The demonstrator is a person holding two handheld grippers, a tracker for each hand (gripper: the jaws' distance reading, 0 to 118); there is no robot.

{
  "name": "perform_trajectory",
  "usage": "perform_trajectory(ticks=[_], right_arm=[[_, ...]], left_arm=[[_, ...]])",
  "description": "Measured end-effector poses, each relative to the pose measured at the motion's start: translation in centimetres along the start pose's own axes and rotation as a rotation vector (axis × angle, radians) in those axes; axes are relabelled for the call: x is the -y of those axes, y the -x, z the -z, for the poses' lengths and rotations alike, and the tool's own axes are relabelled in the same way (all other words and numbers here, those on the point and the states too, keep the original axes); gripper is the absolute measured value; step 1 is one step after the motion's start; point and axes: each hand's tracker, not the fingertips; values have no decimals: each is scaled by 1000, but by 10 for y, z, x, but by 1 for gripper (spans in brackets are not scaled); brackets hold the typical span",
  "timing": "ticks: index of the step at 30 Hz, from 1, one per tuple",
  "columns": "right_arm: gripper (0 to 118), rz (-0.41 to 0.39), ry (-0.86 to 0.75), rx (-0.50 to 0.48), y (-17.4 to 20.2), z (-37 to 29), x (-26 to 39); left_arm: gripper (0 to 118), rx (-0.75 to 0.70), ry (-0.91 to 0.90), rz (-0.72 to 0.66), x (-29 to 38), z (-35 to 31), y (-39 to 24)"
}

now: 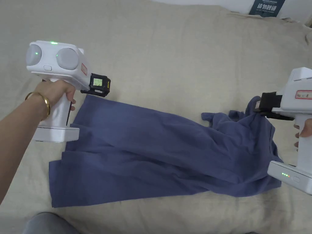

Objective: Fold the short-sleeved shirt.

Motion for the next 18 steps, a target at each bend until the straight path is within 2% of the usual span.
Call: perform_trajectory(ticks=[3, 5, 8, 11, 13, 14, 17, 18], right_arm=[[3, 5, 1, -1, -10, 9, 0], [3, 5, 5, -2, -17, 15, 0], [3, 17, 13, -17, -21, 20, 3], [3, 7, 23, -3, -28, 28, 3], [3, 8, 30, -5, -33, 32, 2], [3, 13, 33, -15, -36, 33, 1], [3, 10, 34, -10, -38, 37, 2], [3, -4, 34, -1, -39, 38, 0]], left_arm=[[115, -41, 81, -23, -7, 27, 2], [114, -16, 82, -43, -9, 43, 5], [102, -15, 98, -19, -9, 62, 4], [69, -19, 145, 16, -8, 77, 0], [63, 2, 131, 15, -7, 79, -3], [56, -2, 127, 35, -8, 78, -4], [5, 31, 113, 70, -10, 73, -2], [0, 53, 115, 63, -11, 71, 0]])
